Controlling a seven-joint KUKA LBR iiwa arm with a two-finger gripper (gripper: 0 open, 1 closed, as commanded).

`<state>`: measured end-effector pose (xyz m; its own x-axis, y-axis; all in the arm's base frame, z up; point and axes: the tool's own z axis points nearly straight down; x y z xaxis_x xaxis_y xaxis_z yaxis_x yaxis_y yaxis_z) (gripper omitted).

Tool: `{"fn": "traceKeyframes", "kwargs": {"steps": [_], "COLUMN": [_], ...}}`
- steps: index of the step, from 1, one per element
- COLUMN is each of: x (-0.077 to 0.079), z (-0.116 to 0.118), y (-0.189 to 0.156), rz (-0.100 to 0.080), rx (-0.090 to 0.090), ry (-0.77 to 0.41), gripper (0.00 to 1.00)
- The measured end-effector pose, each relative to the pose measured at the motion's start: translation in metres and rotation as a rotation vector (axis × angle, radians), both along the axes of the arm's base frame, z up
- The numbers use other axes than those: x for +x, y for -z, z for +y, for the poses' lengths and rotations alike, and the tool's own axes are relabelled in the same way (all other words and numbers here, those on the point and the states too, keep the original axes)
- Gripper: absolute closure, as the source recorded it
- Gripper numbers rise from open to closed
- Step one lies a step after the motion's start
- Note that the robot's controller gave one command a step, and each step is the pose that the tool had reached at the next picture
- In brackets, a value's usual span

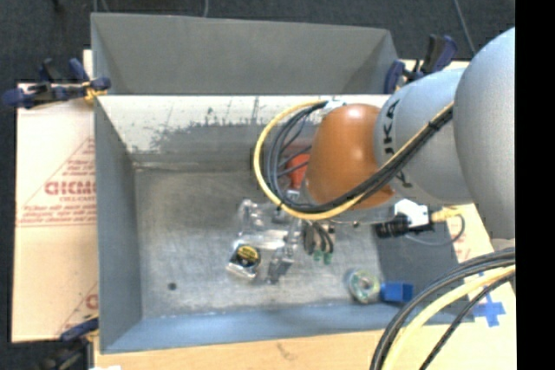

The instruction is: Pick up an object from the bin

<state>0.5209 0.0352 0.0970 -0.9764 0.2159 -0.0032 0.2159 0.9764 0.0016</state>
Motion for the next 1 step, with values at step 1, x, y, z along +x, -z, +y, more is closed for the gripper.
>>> {"fn": "traceKeyframes", "kwargs": {"steps": [1], "x": [-0.0485], "z": [0.0539], "y": [0.002], "rz": [0.003], "rx": [-0.001], "ry": [-0.089], "gripper": [0.0]}}
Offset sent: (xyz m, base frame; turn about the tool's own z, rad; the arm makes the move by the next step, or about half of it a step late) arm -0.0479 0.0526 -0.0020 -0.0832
